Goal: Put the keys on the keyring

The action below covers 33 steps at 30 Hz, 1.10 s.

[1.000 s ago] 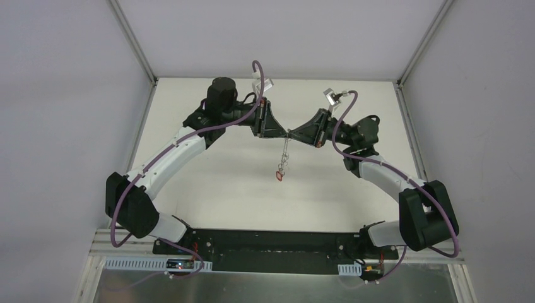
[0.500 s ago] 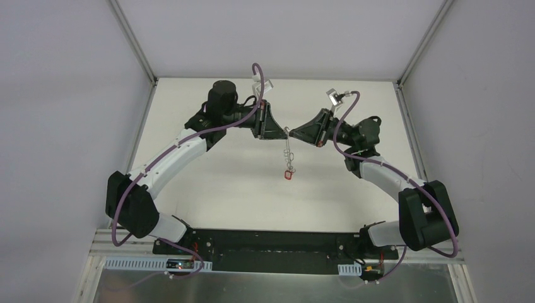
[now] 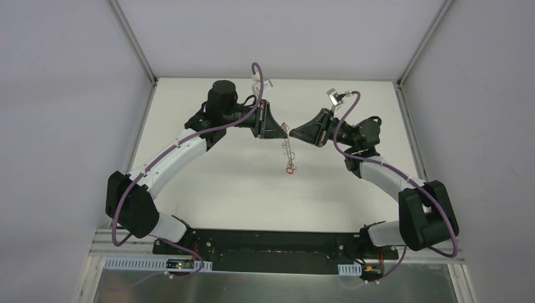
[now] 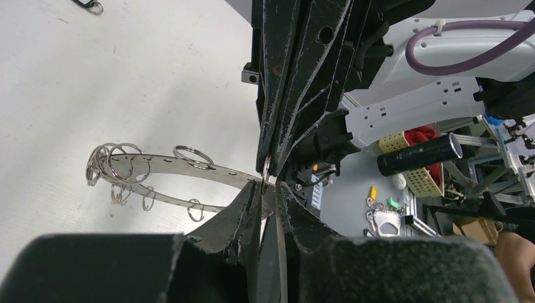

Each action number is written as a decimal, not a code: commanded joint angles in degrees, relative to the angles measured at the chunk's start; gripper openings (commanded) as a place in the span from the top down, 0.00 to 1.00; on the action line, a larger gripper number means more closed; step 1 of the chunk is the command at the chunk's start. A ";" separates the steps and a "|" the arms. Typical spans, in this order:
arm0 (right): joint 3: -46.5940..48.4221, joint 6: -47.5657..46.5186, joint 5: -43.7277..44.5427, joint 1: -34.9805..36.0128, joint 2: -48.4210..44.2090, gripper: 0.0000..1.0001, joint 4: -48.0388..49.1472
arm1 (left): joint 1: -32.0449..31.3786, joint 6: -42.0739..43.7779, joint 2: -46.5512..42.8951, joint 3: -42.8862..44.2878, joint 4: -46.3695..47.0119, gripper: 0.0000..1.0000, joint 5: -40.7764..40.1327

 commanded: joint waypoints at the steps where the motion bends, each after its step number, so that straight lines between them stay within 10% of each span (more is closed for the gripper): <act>1: 0.07 0.42 0.98 -0.35 -0.48 1.00 3.90 | -0.55 -1.40 0.19 1.88 3.69 0.86 2.60; 19: -0.25 -0.60 0.94 -0.44 -0.30 1.00 3.82 | -0.82 2.17 -0.07 3.22 -0.11 1.00 3.11; 33: 1.67 -12.90 -8.02 -0.67 -3.19 0.70 -3.22 | -6.51 47.76 2.45 25.40 -58.38 1.00 -11.03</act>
